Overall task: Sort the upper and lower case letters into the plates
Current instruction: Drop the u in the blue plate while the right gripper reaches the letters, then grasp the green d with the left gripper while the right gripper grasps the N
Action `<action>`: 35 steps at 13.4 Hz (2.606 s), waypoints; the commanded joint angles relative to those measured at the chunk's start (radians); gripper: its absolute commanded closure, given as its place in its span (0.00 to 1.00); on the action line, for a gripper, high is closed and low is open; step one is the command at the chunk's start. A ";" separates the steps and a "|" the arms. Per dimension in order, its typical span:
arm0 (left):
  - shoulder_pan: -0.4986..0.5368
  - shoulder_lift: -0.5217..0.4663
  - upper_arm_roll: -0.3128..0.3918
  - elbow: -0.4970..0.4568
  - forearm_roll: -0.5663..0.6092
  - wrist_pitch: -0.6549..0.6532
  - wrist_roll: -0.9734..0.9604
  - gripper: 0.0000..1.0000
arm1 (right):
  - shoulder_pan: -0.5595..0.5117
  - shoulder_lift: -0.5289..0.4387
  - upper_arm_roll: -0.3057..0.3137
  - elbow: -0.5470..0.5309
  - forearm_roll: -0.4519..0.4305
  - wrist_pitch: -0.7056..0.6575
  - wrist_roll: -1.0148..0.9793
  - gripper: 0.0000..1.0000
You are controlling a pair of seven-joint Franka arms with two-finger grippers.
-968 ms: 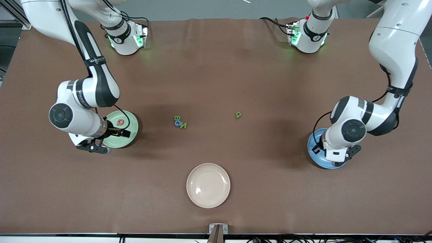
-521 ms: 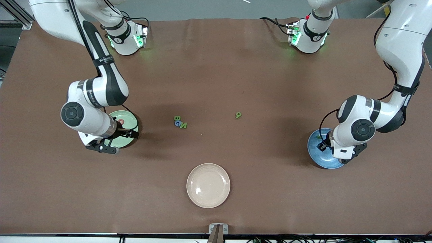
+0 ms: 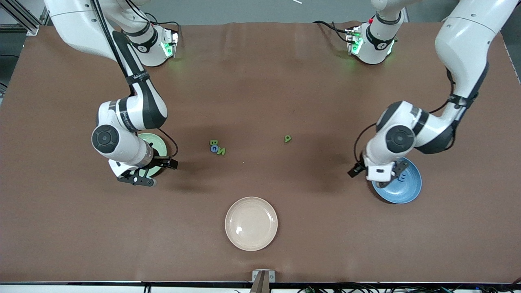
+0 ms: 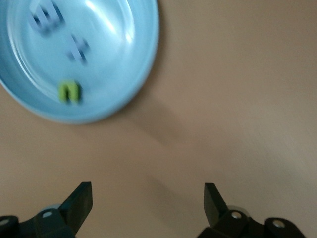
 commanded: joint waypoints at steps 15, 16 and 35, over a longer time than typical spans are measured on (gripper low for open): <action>-0.402 0.126 0.024 -0.060 0.181 0.240 -0.834 0.23 | 0.191 0.148 -0.002 -0.028 0.008 0.286 0.268 0.00; -0.401 0.140 0.024 -0.057 0.197 0.240 -0.853 0.23 | 0.220 0.167 -0.002 -0.028 0.008 0.315 0.307 0.00; -0.427 0.162 0.044 -0.022 0.199 0.240 -0.894 0.99 | 0.417 0.173 -0.005 -0.084 0.002 0.348 0.566 0.30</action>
